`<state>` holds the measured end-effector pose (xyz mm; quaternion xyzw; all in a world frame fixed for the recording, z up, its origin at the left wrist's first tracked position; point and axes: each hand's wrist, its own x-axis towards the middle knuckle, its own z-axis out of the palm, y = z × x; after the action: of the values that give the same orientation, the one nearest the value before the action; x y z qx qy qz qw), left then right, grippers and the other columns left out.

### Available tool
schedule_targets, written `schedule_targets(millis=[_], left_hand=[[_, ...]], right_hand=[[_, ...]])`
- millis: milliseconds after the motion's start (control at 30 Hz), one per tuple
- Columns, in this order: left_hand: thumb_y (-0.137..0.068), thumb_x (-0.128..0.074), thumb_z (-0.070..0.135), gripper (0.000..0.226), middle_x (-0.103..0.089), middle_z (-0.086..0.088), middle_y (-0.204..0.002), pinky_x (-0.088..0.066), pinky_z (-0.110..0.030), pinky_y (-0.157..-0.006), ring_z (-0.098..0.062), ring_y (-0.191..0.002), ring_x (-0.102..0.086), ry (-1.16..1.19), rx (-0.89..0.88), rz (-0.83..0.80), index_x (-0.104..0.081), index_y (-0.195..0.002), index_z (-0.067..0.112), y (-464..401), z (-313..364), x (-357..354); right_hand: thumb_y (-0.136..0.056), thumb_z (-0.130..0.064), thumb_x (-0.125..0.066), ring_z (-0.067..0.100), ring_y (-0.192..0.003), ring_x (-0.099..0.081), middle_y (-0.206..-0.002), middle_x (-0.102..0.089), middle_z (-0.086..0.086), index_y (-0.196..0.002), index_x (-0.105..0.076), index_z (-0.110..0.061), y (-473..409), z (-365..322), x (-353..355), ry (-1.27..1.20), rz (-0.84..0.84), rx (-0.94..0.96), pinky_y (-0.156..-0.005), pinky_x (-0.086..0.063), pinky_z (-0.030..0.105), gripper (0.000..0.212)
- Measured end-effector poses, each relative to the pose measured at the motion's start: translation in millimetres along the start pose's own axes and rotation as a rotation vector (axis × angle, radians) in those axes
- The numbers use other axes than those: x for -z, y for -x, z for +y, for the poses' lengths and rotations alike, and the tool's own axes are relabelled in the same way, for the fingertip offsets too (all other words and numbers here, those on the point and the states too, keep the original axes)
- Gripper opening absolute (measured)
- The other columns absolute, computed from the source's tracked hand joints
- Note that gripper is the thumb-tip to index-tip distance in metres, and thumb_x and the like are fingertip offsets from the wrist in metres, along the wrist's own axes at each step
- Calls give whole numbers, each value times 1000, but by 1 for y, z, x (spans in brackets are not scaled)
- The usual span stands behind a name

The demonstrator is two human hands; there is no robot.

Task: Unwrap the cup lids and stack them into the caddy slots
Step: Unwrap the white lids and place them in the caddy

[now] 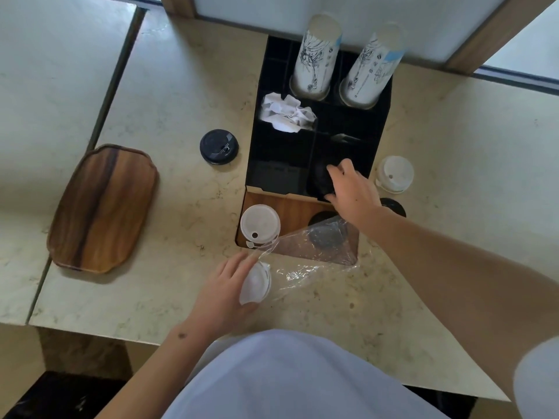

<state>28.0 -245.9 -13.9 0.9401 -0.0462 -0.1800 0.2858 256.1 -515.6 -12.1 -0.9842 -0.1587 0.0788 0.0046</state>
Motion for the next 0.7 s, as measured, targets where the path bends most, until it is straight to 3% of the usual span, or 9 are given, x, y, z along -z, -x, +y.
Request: schedule_targets(millis=[167, 267, 400, 500, 600, 700], left_hand=[[-76, -85, 39, 98, -32, 3, -163, -46, -44, -105, -25, -142, -37, 8, 25, -8, -31, -157, 28, 1, 1, 0], [-75, -86, 38, 98, -33, 3, -162, -46, -43, -105, -24, -143, -36, 3, 12, 2, -32, -156, 27, 2, 1, -1], [-72, -90, 35, 96, -42, -3, -158, -44, -47, -110, -25, -143, -35, -41, -72, 37, -41, -153, 17, 3, 0, 0], [-72, -90, 39, 99, -38, -2, -162, -40, -53, -114, -29, -149, -27, -78, -104, 33, -38, -155, 20, 6, -2, 1], [-78, -81, 53, 96, -28, 1, -166, -25, -49, -119, -29, -155, -16, -21, -25, 16, -33, -157, 27, 13, -2, 1], [-89, -73, 48, 73, -45, -3, -151, -33, -40, -111, -25, -139, -38, 197, 236, 187, -44, -149, 19, 20, -3, 1]], right_hand=[[-90, -22, -74, 26, -89, -67, -126, -49, 9, -137, -52, -13, 6, -1, 4, -69, -38, 7, -72, -58, 37, 53], [-93, -20, -69, 22, -87, -67, -125, -53, 7, -134, -55, -14, 18, -5, 14, -263, 40, -55, -74, -60, 37, 44], [-95, -15, -61, 11, -83, -62, -103, -63, -2, -115, -64, -16, 55, -2, 27, -491, 159, -174, -71, -54, 25, 20], [-96, -15, -60, 0, -77, -59, -85, -65, -13, -101, -67, -22, 107, 3, 21, -613, 97, -344, -66, -41, 12, 11], [-98, -13, -58, 3, -74, -60, -76, -63, -13, -88, -65, -24, 157, -2, 3, -673, -35, -420, -62, -41, 16, 16], [-99, -6, -52, 10, -78, -63, -79, -65, -3, -93, -68, -15, 174, -5, -10, -778, -136, -523, -61, -41, 18, 19]])
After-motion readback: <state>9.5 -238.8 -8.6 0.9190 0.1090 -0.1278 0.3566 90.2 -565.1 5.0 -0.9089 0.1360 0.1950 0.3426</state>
